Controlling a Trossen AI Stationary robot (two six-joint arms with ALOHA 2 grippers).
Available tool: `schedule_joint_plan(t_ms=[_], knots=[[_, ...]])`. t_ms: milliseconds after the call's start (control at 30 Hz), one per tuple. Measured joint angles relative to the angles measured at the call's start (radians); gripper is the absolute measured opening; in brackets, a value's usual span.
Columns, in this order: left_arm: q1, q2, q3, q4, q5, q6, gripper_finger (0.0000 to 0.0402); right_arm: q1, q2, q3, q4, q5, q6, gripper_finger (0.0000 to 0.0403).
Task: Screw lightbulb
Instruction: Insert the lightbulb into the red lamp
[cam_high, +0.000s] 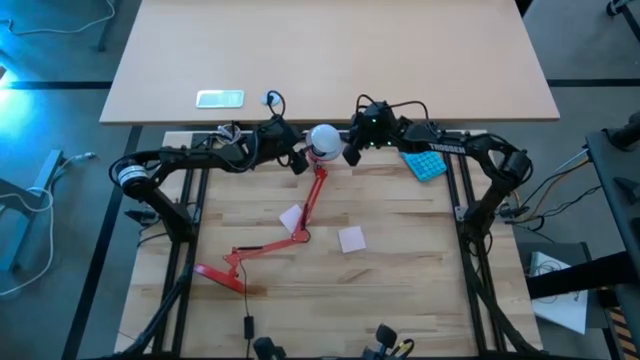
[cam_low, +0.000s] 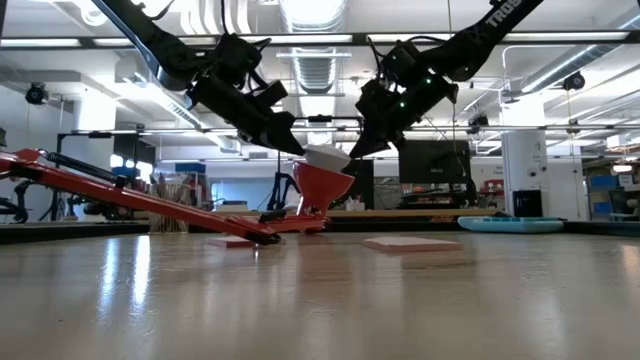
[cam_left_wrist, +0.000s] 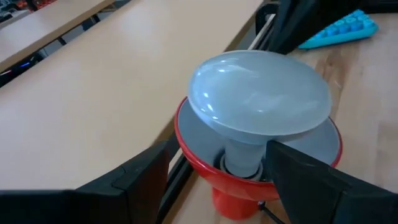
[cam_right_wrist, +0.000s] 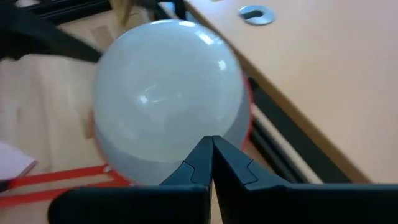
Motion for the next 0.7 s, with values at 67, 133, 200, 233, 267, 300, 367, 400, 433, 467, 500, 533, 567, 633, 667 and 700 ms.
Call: schedule_joint_plan(t_ms=[67,133,200,233,267,300,367,400,433,467,500,533,567,633,667,700], knots=[[0.002,0.000,0.000,-0.001,-0.001,0.010,0.0258,0.006,0.000,0.000,-0.010,-0.032,0.000,0.0002],[0.004,0.000,0.000,-0.001,-0.003,0.014,0.0258,0.014,0.000,0.000,-0.025,-0.062,0.000,0.0002],[0.006,0.000,0.000,-0.001,-0.003,0.014,0.0258,0.023,-0.001,0.000,-0.046,-0.077,0.000,0.0002],[0.006,-0.001,0.000,-0.001,-0.004,0.014,0.0258,0.026,-0.004,0.000,-0.058,-0.082,0.000,0.0002],[0.006,-0.002,0.000,0.000,-0.005,0.014,0.0258,0.028,-0.005,0.000,-0.075,-0.093,0.000,0.0002],[0.006,-0.002,0.000,-0.001,-0.004,0.014,0.0258,0.029,-0.008,0.000,-0.088,-0.095,0.000,0.0002],[0.006,-0.004,0.000,-0.002,-0.004,0.014,0.0258,0.030,-0.014,-0.002,-0.105,-0.097,-0.001,0.0002],[0.006,-0.006,0.000,-0.002,-0.004,0.014,0.0258,0.028,-0.021,-0.002,-0.105,-0.087,-0.004,0.0002],[0.006,-0.006,0.000,-0.003,-0.004,0.014,0.0258,0.022,-0.027,-0.002,-0.097,-0.084,-0.007,0.0002],[0.005,-0.006,0.000,-0.002,-0.004,0.014,0.0258,0.017,-0.032,-0.002,-0.084,-0.070,-0.015,0.0002],[0.005,-0.006,0.000,-0.002,-0.004,0.014,0.0258,0.015,-0.034,-0.002,-0.069,-0.044,-0.021,0.0002],[0.005,-0.006,0.000,-0.003,-0.004,0.014,0.0258,0.015,-0.034,-0.002,-0.054,-0.004,-0.027,0.0002],[0.005,-0.006,0.000,-0.002,-0.004,0.014,0.0258,0.014,-0.032,-0.002,-0.038,0.041,-0.035,0.0002],[0.005,-0.006,0.000,-0.002,-0.003,0.013,0.0258,0.011,-0.019,-0.002,0.011,0.097,-0.046,0.0002],[0.005,-0.006,0.000,-0.002,-0.003,0.014,0.0258,0.009,-0.008,-0.002,0.034,0.097,-0.051,0.0002],[0.005,-0.006,0.000,-0.001,-0.003,0.014,0.0258,0.008,0.006,-0.002,0.054,0.083,-0.053,0.0002]])
